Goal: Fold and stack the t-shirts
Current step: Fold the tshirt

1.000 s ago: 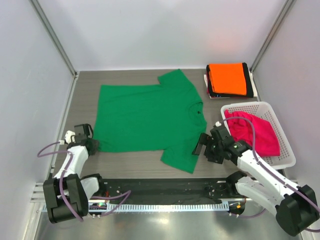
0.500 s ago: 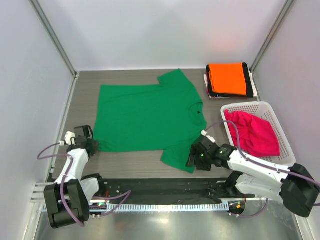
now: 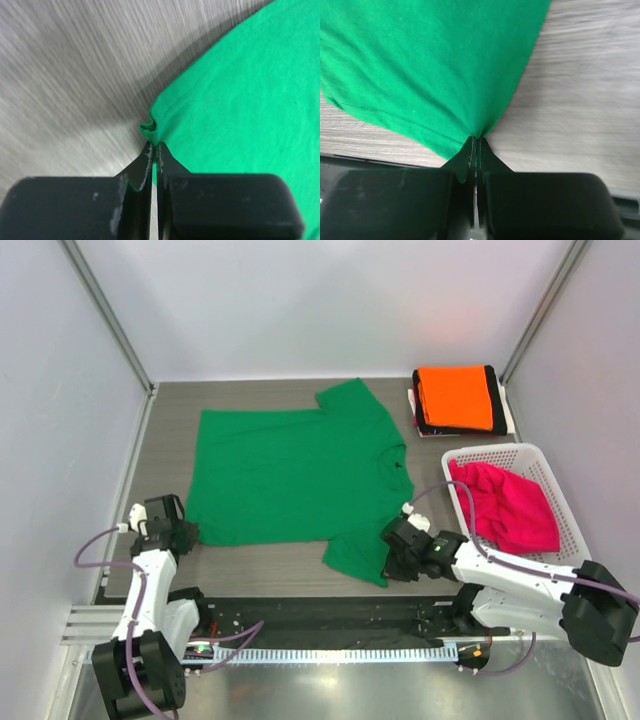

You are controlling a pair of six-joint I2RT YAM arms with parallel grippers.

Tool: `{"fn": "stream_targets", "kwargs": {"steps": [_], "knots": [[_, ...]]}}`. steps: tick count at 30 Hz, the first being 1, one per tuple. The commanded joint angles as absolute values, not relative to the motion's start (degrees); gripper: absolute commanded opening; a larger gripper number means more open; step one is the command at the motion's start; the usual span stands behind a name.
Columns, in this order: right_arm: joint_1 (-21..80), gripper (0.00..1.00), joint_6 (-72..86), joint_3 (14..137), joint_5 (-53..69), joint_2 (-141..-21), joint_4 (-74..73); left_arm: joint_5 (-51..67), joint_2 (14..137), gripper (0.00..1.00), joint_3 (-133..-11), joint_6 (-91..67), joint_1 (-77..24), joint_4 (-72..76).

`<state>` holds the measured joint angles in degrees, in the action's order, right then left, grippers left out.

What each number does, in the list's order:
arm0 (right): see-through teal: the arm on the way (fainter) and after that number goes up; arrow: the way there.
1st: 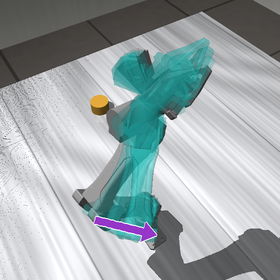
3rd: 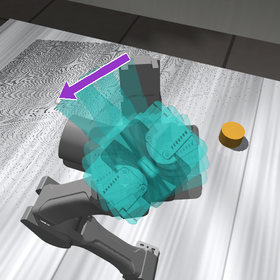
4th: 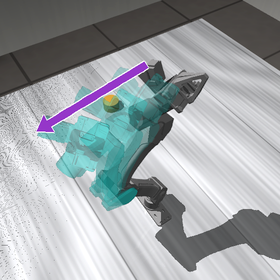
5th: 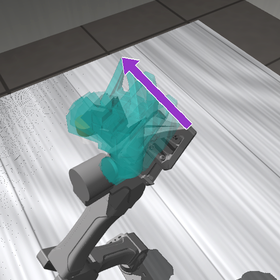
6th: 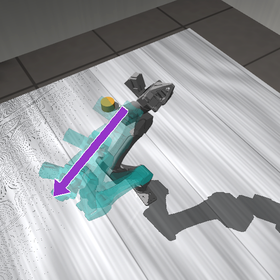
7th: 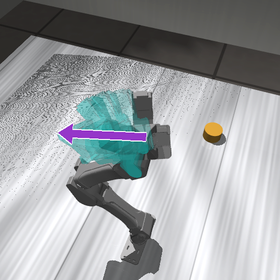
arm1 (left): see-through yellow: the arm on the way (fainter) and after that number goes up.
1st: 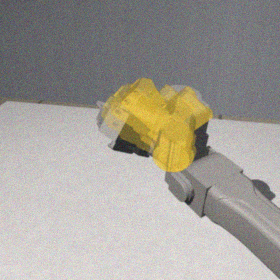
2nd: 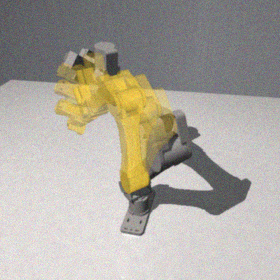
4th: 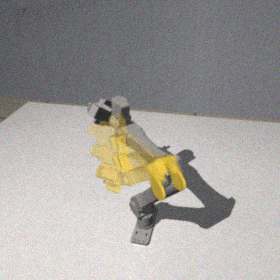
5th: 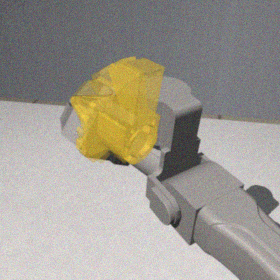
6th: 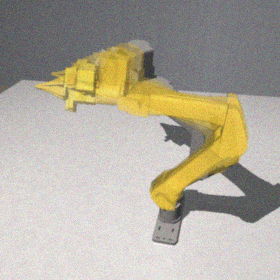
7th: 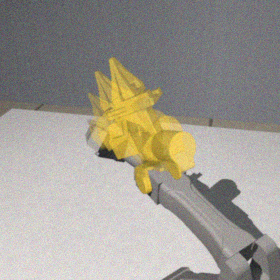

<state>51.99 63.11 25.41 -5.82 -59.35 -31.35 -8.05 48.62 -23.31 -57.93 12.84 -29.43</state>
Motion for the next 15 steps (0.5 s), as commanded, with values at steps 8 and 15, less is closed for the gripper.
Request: {"fn": "stream_targets", "kwargs": {"steps": [8, 15], "knots": [[51.3, 0.01, 58.9, 45.2, -20.6, -57.6, -49.1, -2.7, 51.1, 0.0, -35.0, -53.0, 13.1, -37.9], [42.0, 0.01, 48.2, 56.9, -21.4, -68.1, -48.2, -0.9, 59.2, 0.0, -42.6, -50.9, 13.1, -37.5]]}}
